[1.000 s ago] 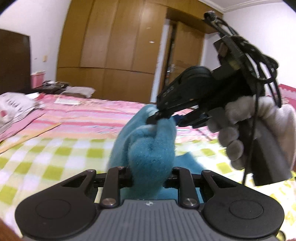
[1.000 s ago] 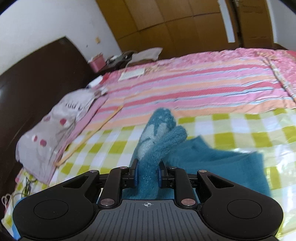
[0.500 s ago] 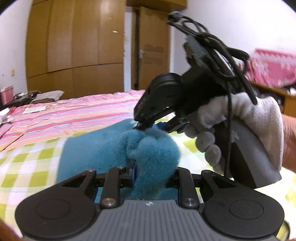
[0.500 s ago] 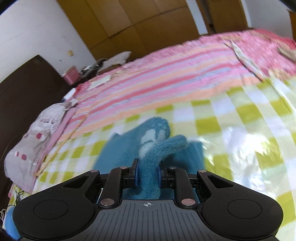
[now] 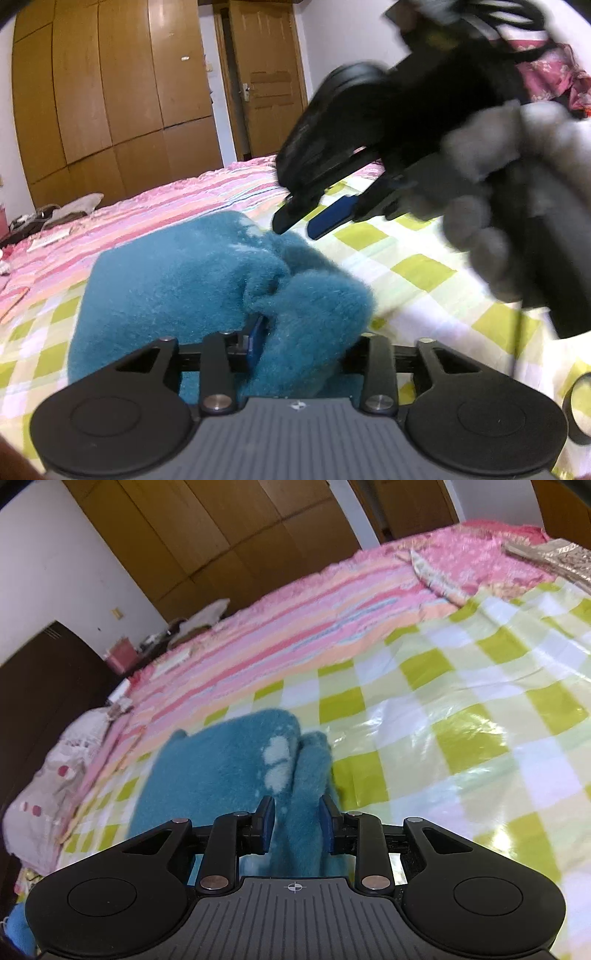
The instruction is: Fold small clothes
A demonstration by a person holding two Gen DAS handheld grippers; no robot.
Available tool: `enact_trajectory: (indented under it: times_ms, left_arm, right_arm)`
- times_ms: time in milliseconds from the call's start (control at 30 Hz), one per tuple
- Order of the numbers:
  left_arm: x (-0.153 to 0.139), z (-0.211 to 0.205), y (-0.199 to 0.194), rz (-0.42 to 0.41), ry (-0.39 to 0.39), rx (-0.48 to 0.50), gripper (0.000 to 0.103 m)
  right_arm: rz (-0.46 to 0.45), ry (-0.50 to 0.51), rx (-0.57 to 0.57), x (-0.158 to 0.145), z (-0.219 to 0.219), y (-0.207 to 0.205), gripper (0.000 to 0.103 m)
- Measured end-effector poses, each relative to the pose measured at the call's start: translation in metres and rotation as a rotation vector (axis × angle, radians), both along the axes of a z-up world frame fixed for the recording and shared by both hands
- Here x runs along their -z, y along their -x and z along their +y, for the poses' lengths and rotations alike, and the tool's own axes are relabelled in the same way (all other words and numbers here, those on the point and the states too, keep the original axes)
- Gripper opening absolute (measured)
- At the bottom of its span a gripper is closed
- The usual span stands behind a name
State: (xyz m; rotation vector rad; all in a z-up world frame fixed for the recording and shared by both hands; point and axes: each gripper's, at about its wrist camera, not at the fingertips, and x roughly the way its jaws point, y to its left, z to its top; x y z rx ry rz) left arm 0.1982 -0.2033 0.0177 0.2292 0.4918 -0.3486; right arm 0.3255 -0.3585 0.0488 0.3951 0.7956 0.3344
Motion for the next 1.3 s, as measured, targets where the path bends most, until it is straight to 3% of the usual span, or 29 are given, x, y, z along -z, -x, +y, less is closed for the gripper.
enact_trajectory:
  times_ms: [167, 333, 467, 533, 567, 600, 733, 900, 1133, 1200, 1300]
  left_arm:
    - [-0.008, 0.013, 0.019, -0.038, -0.018, 0.034, 0.062]
    - [-0.018, 0.042, 0.041, -0.046, -0.010, 0.027, 0.066]
    - [-0.023, 0.070, 0.041, -0.030, 0.012, -0.038, 0.067]
    - [-0.025, 0.083, 0.036, -0.027, 0.027, -0.079, 0.067]
    - [-0.025, 0.090, 0.028, -0.027, 0.031, -0.100, 0.067]
    - [-0.025, 0.094, 0.022, -0.025, 0.038, -0.121, 0.067]
    - [-0.022, 0.110, -0.006, 0.012, 0.129, -0.218, 0.067]
    - [0.005, 0.113, -0.034, 0.116, 0.112, -0.282, 0.068]
    - [0.005, 0.110, -0.030, 0.082, 0.070, -0.253, 0.067]
    - [0.004, 0.110, -0.031, 0.083, 0.069, -0.251, 0.067]
    - [0.003, 0.107, -0.031, 0.078, 0.055, -0.243, 0.067]
  right_arm:
    - [-0.012, -0.050, -0.059, -0.012, -0.005, 0.035, 0.032]
    - [0.016, -0.063, -0.137, -0.008, 0.014, 0.050, 0.040]
    - [0.043, -0.018, -0.162, 0.007, 0.026, 0.058, 0.044]
    - [0.048, -0.016, -0.152, 0.014, 0.027, 0.063, 0.038]
    - [0.043, -0.021, -0.150, 0.016, 0.026, 0.066, 0.018]
    - [0.043, -0.049, -0.153, 0.017, 0.023, 0.068, 0.012]
    - [0.001, -0.119, -0.097, 0.020, 0.007, 0.089, 0.009]
    - [0.062, -0.190, 0.007, 0.050, -0.014, 0.100, 0.009]
    - [-0.038, -0.138, -0.019, 0.018, -0.008, 0.102, 0.028]
    - [-0.063, -0.153, -0.004, 0.015, -0.005, 0.094, 0.043]
    - [-0.052, -0.144, 0.020, 0.019, 0.005, 0.069, 0.043]
